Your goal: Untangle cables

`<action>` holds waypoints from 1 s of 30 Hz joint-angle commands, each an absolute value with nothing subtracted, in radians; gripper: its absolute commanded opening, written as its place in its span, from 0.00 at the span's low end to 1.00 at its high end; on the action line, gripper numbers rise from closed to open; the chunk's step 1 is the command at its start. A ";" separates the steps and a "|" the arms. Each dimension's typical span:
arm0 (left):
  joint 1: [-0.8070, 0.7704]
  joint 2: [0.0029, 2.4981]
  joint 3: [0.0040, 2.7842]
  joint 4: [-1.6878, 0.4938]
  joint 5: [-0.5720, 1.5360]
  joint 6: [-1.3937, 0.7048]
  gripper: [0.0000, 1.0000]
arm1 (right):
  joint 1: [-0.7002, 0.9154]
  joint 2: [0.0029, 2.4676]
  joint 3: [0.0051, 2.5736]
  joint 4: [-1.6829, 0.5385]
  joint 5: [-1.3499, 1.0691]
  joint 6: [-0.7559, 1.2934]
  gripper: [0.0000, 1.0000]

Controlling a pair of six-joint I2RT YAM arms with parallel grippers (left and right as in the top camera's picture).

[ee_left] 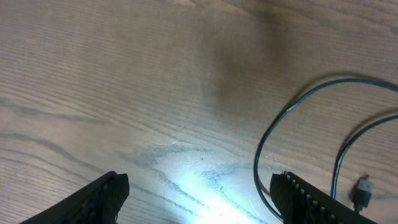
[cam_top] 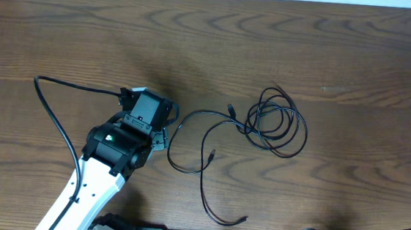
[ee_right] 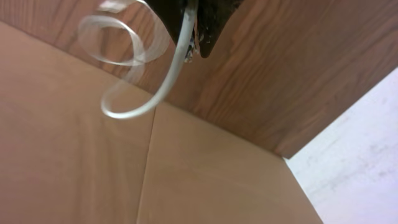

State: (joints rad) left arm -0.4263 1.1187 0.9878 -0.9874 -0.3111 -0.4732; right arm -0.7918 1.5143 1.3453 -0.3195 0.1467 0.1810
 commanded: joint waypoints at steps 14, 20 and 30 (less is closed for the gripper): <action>-0.422 1.124 0.972 -0.780 -0.194 -0.389 0.78 | -0.950 1.796 1.348 -0.331 0.097 0.160 0.01; -0.422 1.140 0.972 -0.810 -0.161 -0.389 0.78 | -1.060 1.859 1.348 -0.384 -0.054 0.278 0.10; -0.425 1.209 0.971 -0.836 0.019 -0.380 0.78 | -1.010 1.885 1.348 -0.553 -0.499 0.405 0.99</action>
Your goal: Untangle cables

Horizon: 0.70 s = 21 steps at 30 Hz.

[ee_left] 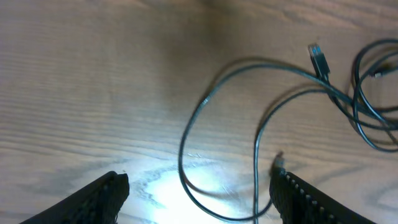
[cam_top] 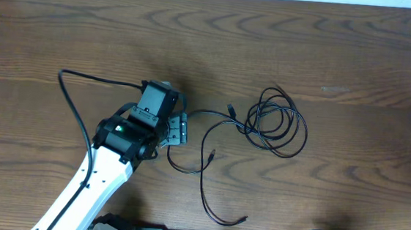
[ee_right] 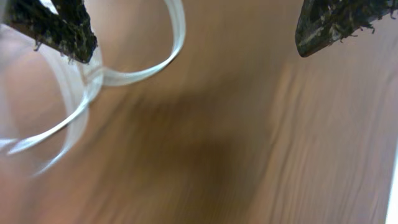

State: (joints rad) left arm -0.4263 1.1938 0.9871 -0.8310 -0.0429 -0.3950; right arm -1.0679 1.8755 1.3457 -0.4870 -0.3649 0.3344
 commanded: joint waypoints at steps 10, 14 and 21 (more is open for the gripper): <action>-0.431 1.212 0.971 -0.836 0.019 -0.343 0.78 | -0.850 1.885 1.348 -0.961 -0.258 0.447 0.99; -0.431 1.212 0.971 -0.840 0.019 -0.340 0.78 | -0.845 1.885 1.348 -0.973 -0.253 0.406 0.99; -0.431 1.212 0.971 -0.822 0.019 -0.329 0.78 | -0.857 1.885 1.348 -0.908 -0.094 0.627 0.99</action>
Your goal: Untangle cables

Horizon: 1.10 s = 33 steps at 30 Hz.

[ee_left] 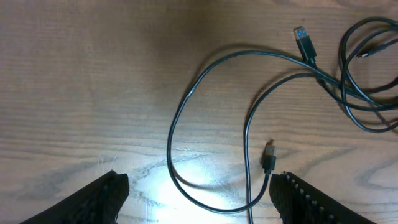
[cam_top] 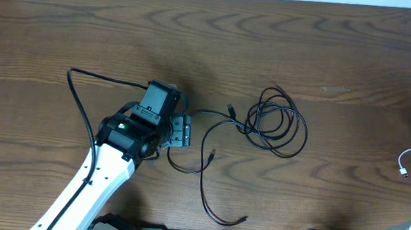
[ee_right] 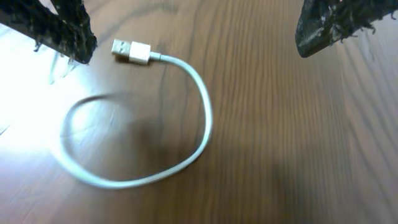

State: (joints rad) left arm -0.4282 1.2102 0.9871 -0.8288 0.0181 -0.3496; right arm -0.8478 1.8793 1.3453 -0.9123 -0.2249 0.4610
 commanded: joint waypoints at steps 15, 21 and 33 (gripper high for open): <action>-0.431 1.212 0.972 -0.813 0.019 -0.329 0.78 | -1.082 1.885 1.345 -1.066 0.088 1.114 0.99; -0.431 1.212 0.971 -0.797 0.019 -0.329 0.78 | -1.107 1.885 1.326 -1.053 -0.001 1.024 0.92; -0.431 1.212 0.972 -0.798 0.019 -0.329 0.79 | -1.055 1.885 1.327 -0.783 -0.157 0.740 0.01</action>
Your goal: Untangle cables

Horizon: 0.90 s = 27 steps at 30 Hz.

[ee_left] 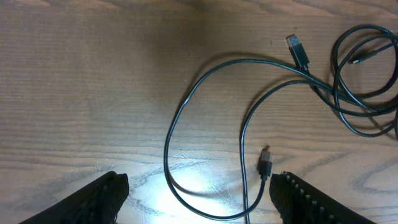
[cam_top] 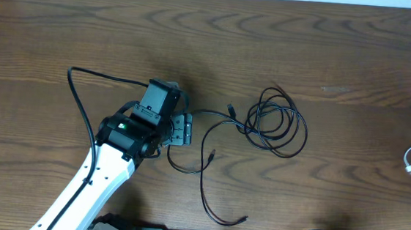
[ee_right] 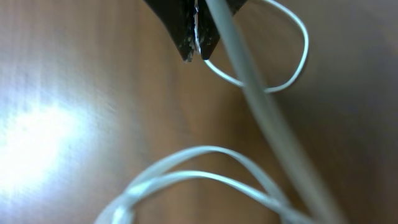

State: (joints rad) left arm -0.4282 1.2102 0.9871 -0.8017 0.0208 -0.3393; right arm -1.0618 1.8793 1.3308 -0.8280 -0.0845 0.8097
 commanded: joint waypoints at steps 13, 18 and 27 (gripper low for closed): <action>-0.431 1.212 0.971 -0.802 0.019 -0.330 0.78 | -1.054 1.885 1.533 -0.258 -0.445 0.811 0.01; -0.431 1.212 0.971 -0.802 0.019 -0.330 0.78 | -1.053 1.885 1.637 -0.122 -0.413 0.914 0.01; -0.431 1.212 0.971 -0.794 0.019 -0.330 0.78 | -1.022 1.887 1.668 -0.210 -0.341 0.841 0.99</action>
